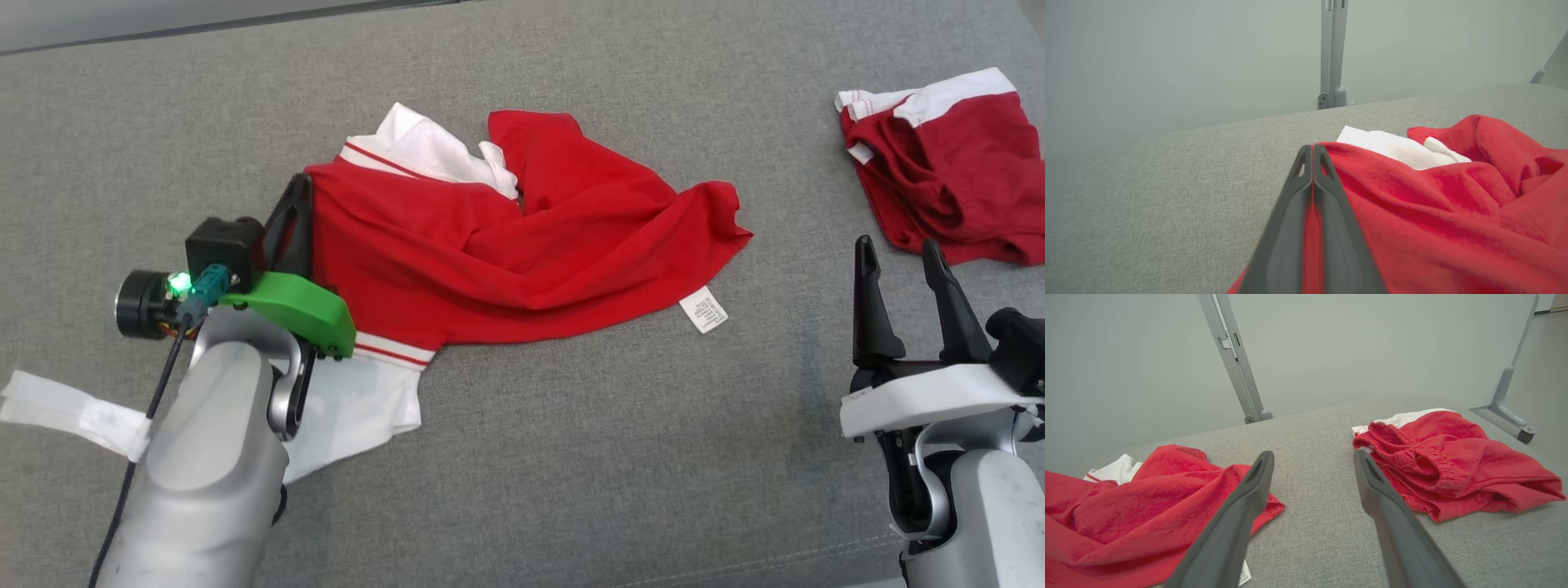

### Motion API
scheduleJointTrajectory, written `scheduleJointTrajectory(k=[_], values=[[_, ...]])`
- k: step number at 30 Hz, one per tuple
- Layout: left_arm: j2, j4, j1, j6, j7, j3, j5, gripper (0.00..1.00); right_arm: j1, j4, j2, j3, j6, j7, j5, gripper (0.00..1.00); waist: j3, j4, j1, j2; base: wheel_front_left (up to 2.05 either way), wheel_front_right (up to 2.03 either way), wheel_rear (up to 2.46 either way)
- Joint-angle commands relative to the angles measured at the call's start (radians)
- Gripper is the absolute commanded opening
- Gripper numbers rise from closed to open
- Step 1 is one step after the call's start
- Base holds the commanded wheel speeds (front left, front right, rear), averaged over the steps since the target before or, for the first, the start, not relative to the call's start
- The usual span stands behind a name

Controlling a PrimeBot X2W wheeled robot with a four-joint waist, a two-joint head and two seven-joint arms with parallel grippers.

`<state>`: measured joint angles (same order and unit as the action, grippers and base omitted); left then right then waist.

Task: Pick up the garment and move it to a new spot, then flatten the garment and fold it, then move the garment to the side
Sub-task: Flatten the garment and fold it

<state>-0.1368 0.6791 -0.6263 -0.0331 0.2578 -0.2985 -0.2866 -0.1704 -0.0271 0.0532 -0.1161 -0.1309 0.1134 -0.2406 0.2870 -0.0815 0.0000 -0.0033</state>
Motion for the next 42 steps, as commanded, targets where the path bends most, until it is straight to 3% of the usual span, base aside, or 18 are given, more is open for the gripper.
scheduleJointTrajectory(k=[1,11,12,13,14,25,35,42], values=[[-0.012,-0.004,-0.044,0.009,0.008,0.005,0.019,0.0,-0.016,0.006,-0.001,0.007,0.001,0.008,-0.005,1.0,0.036,-0.026,0.0,0.0033,0.0,0.0,0.0],[-0.018,0.034,-0.148,0.011,0.007,0.022,0.06,0.0,-0.045,-0.012,-0.002,0.021,0.001,0.04,-0.021,1.0,0.082,-0.072,0.0,0.0033,0.0,0.0,0.0],[-0.016,0.035,-0.148,0.01,0.007,0.027,0.059,0.31,-0.044,-0.015,-0.002,0.021,0.001,0.046,-0.024,1.0,0.081,-0.073,0.0,0.0033,0.0,0.0,0.0],[-0.014,0.029,-0.143,0.008,0.008,0.035,0.055,0.49,-0.043,-0.017,-0.002,0.019,0.001,0.051,-0.025,1.0,0.08,-0.073,0.0,0.0033,0.0,0.0,0.0],[-0.012,0.023,-0.131,0.007,0.007,0.045,0.05,1.0,-0.04,-0.02,-0.003,0.017,0.001,0.057,-0.026,1.0,0.076,-0.072,0.0,0.0033,0.0,0.0,0.0],[-0.02,-0.157,0.07,-0.011,0.007,0.177,0.02,1.0,0.016,-0.026,-0.002,-0.018,0.001,0.091,0.039,1.0,0.009,-0.024,0.0,0.0033,0.0,0.0,0.0],[0.041,-0.321,0.338,-0.034,0.006,0.231,0.015,1.0,0.066,-0.04,-0.002,0.008,0.001,0.11,0.081,1.0,-0.105,0.037,0.0,0.0033,0.0,0.0,0.0],[0.07,-0.394,0.492,-0.025,0.006,0.249,0.001,1.0,0.112,-0.058,-0.002,0.029,0.001,0.11,0.083,1.0,-0.189,0.074,0.0,0.0033,0.0,0.0,0.0]])
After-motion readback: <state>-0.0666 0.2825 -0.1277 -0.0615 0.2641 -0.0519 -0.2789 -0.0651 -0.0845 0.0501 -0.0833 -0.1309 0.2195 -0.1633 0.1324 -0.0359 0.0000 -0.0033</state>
